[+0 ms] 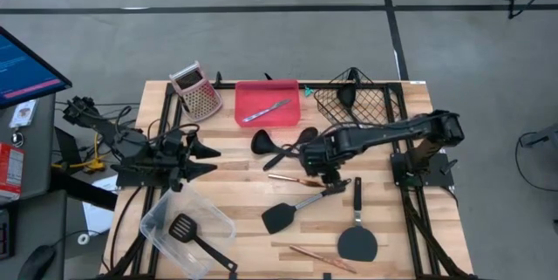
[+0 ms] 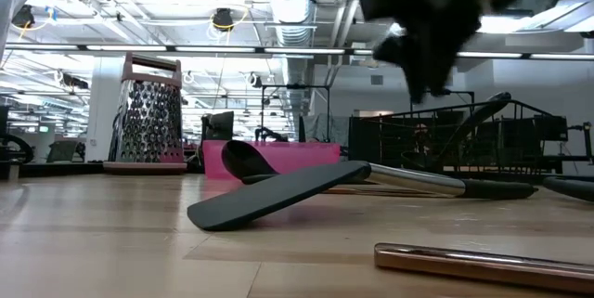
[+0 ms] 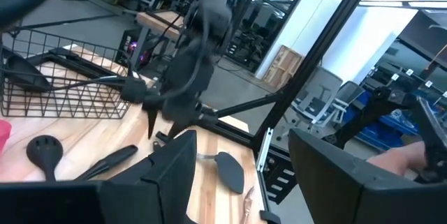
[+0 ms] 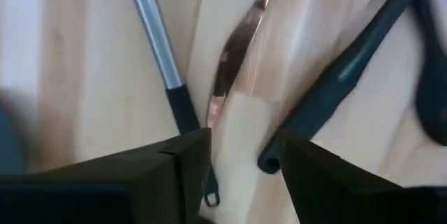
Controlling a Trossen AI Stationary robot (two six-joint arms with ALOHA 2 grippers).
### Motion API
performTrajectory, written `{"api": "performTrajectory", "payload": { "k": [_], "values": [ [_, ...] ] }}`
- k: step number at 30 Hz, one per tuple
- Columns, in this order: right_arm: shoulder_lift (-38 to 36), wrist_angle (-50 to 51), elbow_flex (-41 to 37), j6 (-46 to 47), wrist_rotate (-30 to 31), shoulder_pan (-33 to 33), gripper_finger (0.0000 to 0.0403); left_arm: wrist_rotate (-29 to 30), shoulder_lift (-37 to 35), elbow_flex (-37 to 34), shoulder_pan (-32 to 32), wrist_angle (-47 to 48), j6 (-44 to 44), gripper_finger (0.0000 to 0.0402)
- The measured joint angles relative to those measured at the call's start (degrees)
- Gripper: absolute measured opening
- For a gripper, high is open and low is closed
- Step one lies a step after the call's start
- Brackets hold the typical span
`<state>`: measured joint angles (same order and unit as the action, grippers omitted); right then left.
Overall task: Pick & Place Kitchen Items
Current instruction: Put the black spatula into the transparent bin
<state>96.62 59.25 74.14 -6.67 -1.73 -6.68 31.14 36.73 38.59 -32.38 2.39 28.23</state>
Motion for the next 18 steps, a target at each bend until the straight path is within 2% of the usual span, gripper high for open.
{"api": "performTrajectory", "payload": {
  "k": [8, 18],
  "values": [
    [0.2, -13.8, -12.7, 3.6, -4.0, -2.5, 0.0157, 0.1, 0.0, 0.0, 0.0, 0.0, -0.9, 0.0214],
    [0.2, -25.2, -17.5, 1.0, -2.7, -6.2, 0.0188, 0.9, 0.1, 0.0, 0.0, 0.0, -1.0, 0.0214]
  ]
}}
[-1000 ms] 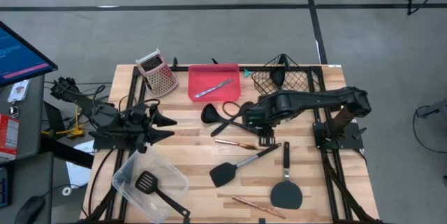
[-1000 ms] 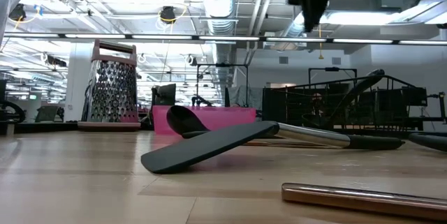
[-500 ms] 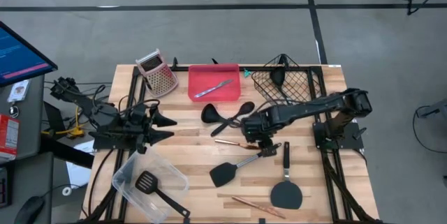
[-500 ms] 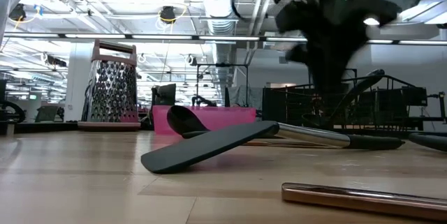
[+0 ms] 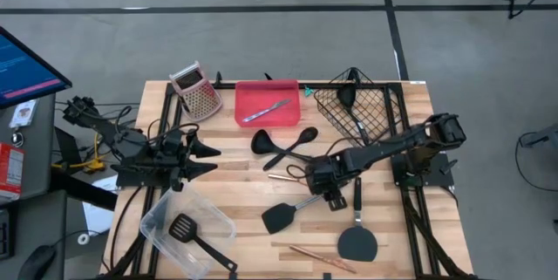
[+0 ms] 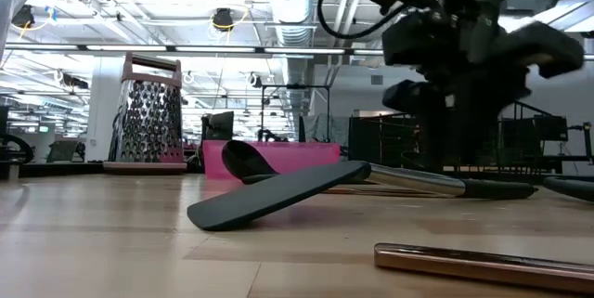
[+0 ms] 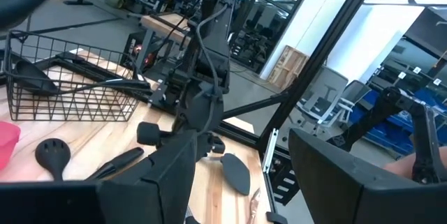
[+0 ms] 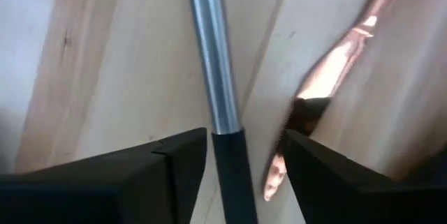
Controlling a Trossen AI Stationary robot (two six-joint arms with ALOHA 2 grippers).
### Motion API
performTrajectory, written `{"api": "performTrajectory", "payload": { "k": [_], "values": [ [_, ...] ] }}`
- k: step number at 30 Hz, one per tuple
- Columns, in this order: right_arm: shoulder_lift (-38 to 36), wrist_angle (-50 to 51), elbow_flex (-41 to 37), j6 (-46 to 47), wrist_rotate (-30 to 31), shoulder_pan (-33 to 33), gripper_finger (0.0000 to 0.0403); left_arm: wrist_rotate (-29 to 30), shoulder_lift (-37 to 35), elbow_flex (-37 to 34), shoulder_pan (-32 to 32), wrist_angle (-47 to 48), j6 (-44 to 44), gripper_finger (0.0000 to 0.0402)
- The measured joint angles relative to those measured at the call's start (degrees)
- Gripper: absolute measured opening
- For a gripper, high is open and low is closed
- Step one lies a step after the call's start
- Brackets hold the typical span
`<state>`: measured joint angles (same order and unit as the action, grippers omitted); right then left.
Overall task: Pick & Place Kitchen Items
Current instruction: Put the black spatula into the transparent bin
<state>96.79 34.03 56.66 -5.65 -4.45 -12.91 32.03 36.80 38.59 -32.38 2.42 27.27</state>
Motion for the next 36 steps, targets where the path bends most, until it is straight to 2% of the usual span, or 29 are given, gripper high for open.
{"api": "performTrajectory", "payload": {
  "k": [7, 13, 18, 27, 36],
  "values": [
    [0.0, -1.9, -4.7, -0.3, 0.9, -0.1, 0.0239, 0.0, 0.0, 0.0, 0.0, 0.0, 0.0, 0.0214],
    [-0.3, -6.9, -9.1, 0.6, 4.0, -1.1, 0.0242, 0.0, 0.0, 0.0, 0.0, 0.0, 0.0, 0.0214],
    [-0.3, -6.4, -9.4, 2.7, 6.4, -1.3, 0.0207, 0.7, 0.0, 0.0, 0.0, 0.0, 0.0, 0.0214],
    [-0.2, -6.2, -9.4, 2.7, 7.7, -1.4, 0.0074, 1.1, 0.0, 0.0, 0.0, 0.0, 0.0, 0.0214],
    [-1.3, -4.6, -7.5, 6.5, 8.1, -1.1, 0.0072, 1.2, 0.0, 0.0, 0.0, 0.1, 0.0, 0.0214]
  ]
}}
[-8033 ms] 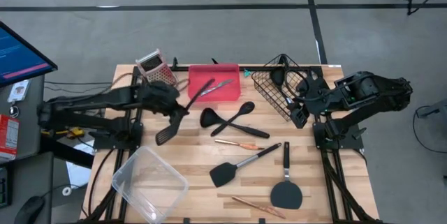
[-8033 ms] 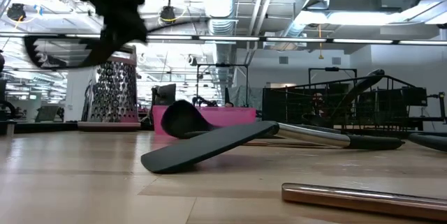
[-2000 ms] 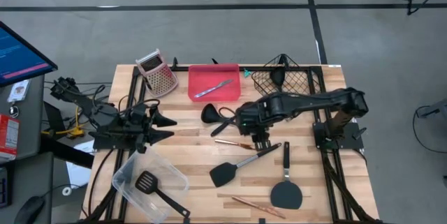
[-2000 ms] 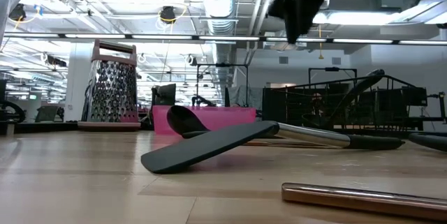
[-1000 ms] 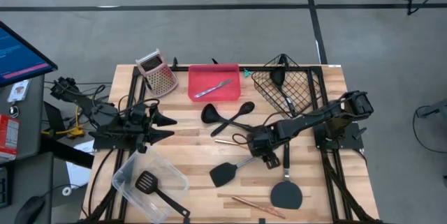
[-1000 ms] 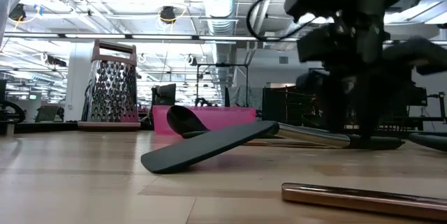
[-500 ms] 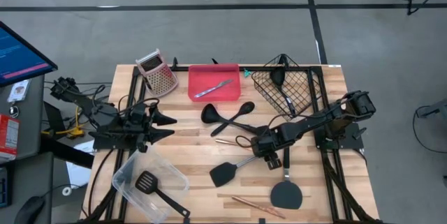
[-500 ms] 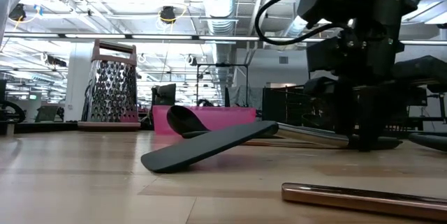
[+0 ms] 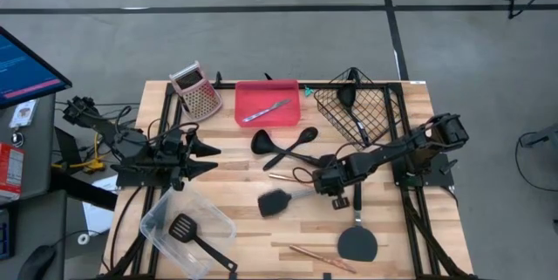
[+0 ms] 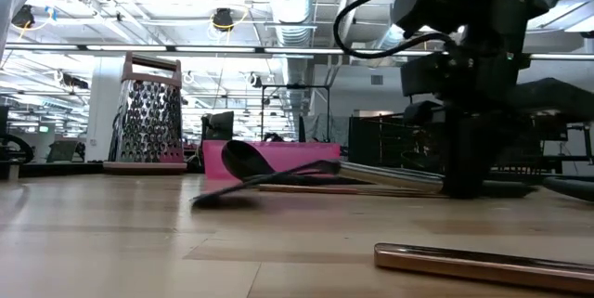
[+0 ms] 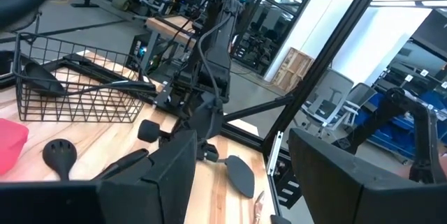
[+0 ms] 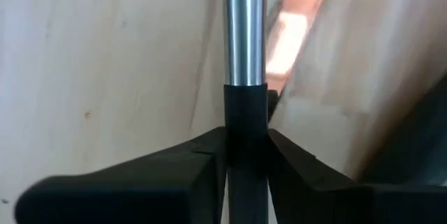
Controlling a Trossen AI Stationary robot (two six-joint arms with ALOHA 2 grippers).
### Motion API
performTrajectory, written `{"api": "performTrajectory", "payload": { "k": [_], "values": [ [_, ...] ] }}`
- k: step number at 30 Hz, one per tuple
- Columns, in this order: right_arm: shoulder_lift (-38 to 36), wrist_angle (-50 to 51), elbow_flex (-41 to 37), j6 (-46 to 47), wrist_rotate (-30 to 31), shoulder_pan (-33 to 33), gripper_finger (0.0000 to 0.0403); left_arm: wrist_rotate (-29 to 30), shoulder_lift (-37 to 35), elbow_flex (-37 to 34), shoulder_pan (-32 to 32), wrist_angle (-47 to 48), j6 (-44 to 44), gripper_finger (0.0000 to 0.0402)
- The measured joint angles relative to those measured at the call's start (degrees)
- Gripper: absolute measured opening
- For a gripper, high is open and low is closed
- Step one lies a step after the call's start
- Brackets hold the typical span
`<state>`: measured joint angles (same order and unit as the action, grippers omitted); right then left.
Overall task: Pick & Place Kitchen Items
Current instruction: Put the black spatula into the transparent bin
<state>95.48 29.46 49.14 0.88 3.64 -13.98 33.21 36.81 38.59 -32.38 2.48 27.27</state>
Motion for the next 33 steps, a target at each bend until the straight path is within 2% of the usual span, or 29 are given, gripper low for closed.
{"api": "performTrajectory", "payload": {
  "k": [8, 20, 27, 33],
  "values": [
    [-7.7, 0.8, 2.8, 1.6, -0.4, 3.9, 0.0073, 0.0, 0.0, 0.0, 0.0, 0.0, 0.0, 0.0214],
    [-25.5, -0.8, 4.9, 7.3, -0.8, 9.5, 0.0076, 0.9, 0.0, 0.0, 0.0, 0.0, -0.3, 0.0214],
    [-34.0, -9.0, 5.0, 9.3, -0.8, 12.0, 0.0076, 1.5, 0.0, 0.0, 0.0, -0.2, -0.3, 0.0214],
    [-37.8, -18.8, 5.0, 9.4, -0.8, 12.8, 0.0077, 5.7, 0.0, 0.0, 0.1, -1.6, -0.3, 0.0214]
  ]
}}
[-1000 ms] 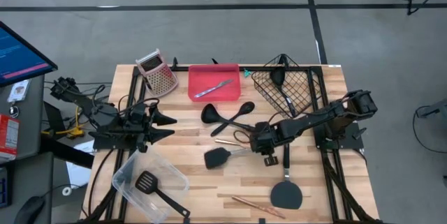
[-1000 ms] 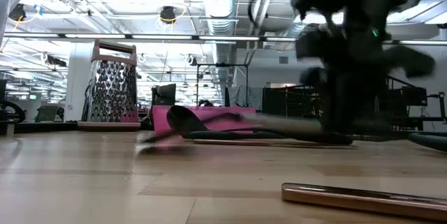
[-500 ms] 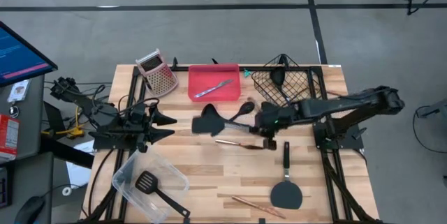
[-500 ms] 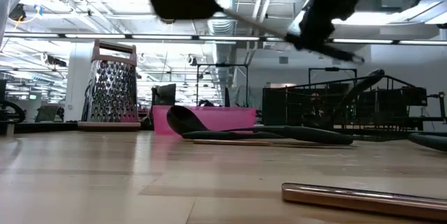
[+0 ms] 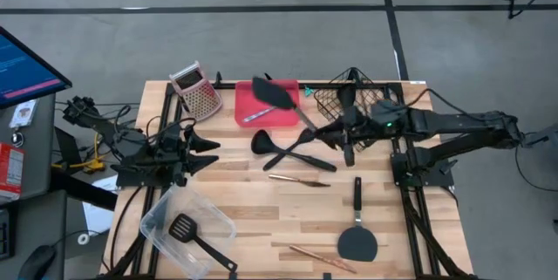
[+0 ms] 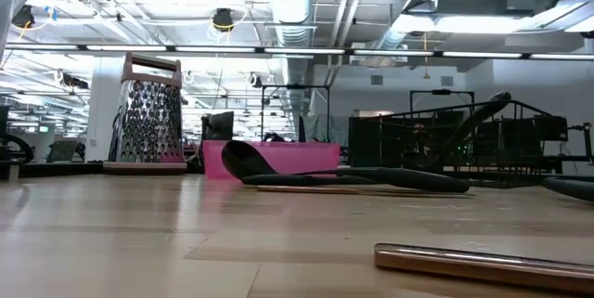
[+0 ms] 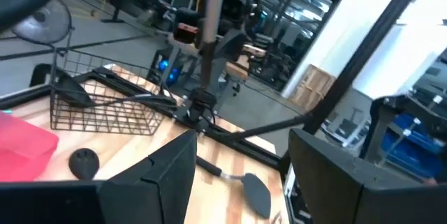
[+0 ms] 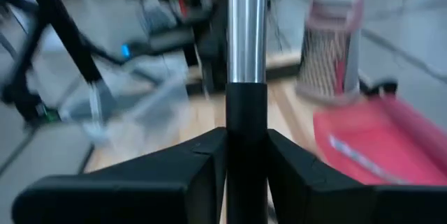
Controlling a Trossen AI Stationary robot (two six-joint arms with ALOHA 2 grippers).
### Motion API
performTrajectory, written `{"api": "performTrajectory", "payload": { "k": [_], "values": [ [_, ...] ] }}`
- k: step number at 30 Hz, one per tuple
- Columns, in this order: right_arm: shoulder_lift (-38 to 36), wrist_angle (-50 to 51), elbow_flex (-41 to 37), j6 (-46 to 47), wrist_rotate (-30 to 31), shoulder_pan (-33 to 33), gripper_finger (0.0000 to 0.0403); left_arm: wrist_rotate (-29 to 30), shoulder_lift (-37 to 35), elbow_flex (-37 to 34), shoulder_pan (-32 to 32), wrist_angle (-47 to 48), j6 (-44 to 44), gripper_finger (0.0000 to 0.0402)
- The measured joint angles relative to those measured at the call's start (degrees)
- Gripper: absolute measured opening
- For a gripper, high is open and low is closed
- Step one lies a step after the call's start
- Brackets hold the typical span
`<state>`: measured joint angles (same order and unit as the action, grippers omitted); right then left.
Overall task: Pick & Place Kitchen Items
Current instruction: Put the black spatula into the transparent bin
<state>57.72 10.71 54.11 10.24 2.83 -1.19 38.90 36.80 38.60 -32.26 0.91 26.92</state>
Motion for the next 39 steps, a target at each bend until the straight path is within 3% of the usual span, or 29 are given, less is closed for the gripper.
{"api": "performTrajectory", "payload": {
  "k": [7, 14, 26, 31, 39],
  "values": [
    [-0.8, -11.1, 0.0, 0.0, -2.4, 0.0, 0.0077, -2.9, 1.8, 0.0, 4.1, -8.3, 0.0, 0.0214],
    [-0.2, -20.8, 0.0, 2.9, -8.7, 0.2, 0.0077, -18.4, 8.6, 0.0, 13.7, -26.6, -2.1, 0.0214],
    [-0.3, -23.0, 0.1, 4.4, -9.1, -1.1, 0.0077, -43.1, 24.4, 0.1, 33.1, -53.3, 2.0, 0.0219],
    [-0.2, -22.9, 0.1, 4.9, -9.2, -1.1, 0.0077, -47.3, 29.3, 2.4, 36.0, -55.5, 2.9, 0.0233],
    [-0.2, -22.6, 0.1, 4.9, -10.5, -1.1, 0.0077, -56.0, 37.8, 12.7, 39.0, -55.4, 1.4, 0.0260]
  ]
}}
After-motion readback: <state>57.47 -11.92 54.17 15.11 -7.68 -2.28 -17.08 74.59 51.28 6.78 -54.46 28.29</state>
